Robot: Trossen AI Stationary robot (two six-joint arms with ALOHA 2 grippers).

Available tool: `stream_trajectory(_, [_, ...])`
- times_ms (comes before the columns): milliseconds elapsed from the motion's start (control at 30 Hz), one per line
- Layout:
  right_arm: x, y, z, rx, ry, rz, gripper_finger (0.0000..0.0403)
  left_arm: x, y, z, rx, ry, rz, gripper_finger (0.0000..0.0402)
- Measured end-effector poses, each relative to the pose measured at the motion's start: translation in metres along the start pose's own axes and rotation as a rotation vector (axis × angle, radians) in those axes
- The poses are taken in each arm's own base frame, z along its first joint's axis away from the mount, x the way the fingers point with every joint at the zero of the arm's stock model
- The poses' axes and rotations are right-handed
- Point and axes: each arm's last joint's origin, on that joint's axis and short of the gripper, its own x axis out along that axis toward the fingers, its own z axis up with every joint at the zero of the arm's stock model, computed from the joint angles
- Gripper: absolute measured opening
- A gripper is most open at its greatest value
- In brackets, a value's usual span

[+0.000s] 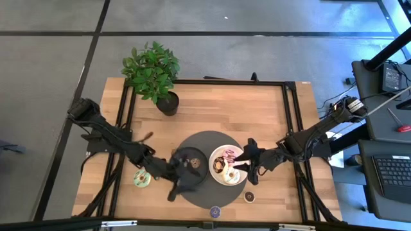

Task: Pick & Place donuts
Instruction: Put the small blue donut onto the black plate

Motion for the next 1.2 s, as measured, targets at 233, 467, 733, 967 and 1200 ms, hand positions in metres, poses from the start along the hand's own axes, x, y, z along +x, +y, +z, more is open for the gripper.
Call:
stream_trajectory(233, [-0.002, 0.004, -0.003, 0.046, -0.036, -0.036, 0.015, 0.061, -0.021, 0.009, 0.067, 0.375, 0.017, 0.0269])
stream_trajectory(467, [-0.006, 0.01, -0.009, 0.048, -0.02, -0.018, 0.015, 0.112, -0.043, 0.012, -0.012, 0.515, 0.067, 0.0269])
stream_trajectory(733, [-0.008, 0.012, -0.015, 0.011, 0.018, -0.027, 0.015, 0.153, -0.043, -0.006, -0.051, 0.559, 0.126, 0.0269])
stream_trajectory(967, [-0.008, 0.008, -0.02, -0.019, 0.066, -0.069, 0.015, 0.168, -0.04, -0.033, -0.039, 0.611, 0.129, 0.0269])
stream_trajectory(1200, [-0.008, 0.007, -0.021, -0.021, 0.069, -0.072, 0.015, 0.173, -0.045, -0.05, -0.048, 0.646, 0.125, 0.0269])
